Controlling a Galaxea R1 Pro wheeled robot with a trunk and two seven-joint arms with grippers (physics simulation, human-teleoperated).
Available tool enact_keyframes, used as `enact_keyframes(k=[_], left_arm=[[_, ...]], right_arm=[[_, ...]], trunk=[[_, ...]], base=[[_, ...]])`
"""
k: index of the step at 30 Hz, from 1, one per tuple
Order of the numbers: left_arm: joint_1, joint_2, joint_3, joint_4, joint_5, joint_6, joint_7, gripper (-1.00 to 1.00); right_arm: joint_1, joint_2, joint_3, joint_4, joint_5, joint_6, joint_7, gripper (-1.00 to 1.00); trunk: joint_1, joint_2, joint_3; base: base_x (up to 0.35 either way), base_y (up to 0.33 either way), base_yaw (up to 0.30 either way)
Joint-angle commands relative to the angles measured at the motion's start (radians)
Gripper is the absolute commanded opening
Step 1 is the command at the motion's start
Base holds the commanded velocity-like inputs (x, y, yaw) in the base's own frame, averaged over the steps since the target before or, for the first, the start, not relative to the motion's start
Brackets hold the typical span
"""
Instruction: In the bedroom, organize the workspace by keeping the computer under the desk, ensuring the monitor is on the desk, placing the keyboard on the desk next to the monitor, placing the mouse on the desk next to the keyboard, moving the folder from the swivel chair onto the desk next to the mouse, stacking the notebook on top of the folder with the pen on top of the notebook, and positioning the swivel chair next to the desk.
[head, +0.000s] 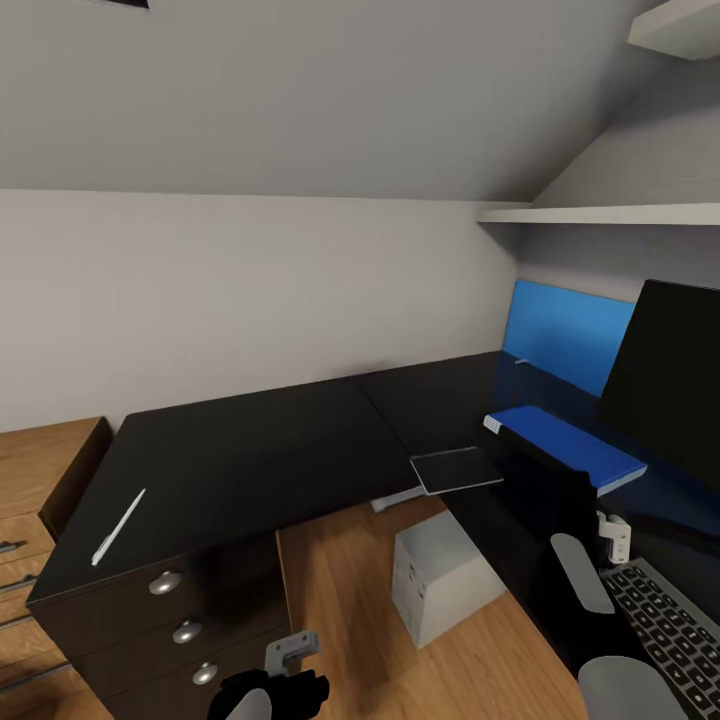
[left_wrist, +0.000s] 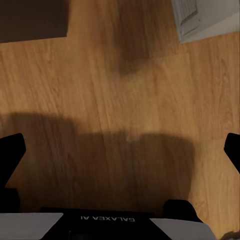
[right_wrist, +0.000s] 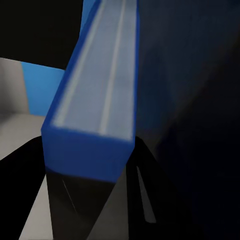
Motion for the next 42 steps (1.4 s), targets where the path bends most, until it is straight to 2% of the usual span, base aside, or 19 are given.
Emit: enact_keyframes(k=[1,7,9,12,42], left_arm=[[-0.001,0.001,-0.002,0.0,0.006,0.0,0.008,1.0],[-0.001,0.0,-0.003,0.003,0.006,0.0,0.008,1.0],[-0.001,-0.011,0.009,0.01,0.008,0.0,0.011,1.0],[-0.001,-0.028,0.017,0.01,0.008,0.0,0.011,1.0],[-0.001,-0.033,0.013,0.033,0.005,-0.001,0.009,1.0]], right_arm=[[-0.001,0.0,0.001,-0.001,-0.003,-0.003,-0.004,-1.0],[-0.001,-0.003,0.004,-0.001,-0.001,0.012,-0.004,-1.0],[0.001,0.007,0.006,-0.005,0.01,0.017,0.005,-1.0],[0.001,0.007,0.005,-0.005,0.01,0.016,0.005,-1.0],[0.001,0.004,0.003,-0.005,0.004,0.016,0.005,-1.0]], trunk=[[0.0,-0.001,-0.001],[0.0,-0.001,-0.001],[0.0,-0.001,-0.001],[0.0,-0.001,-0.001],[0.0,-0.001,-0.001]], base=[[0.025,0.0,0.0],[0.009,0.0,0.0],[0.0,0.0,0.0],[0.0,0.0,0.0],[0.0,0.0,0.0]])
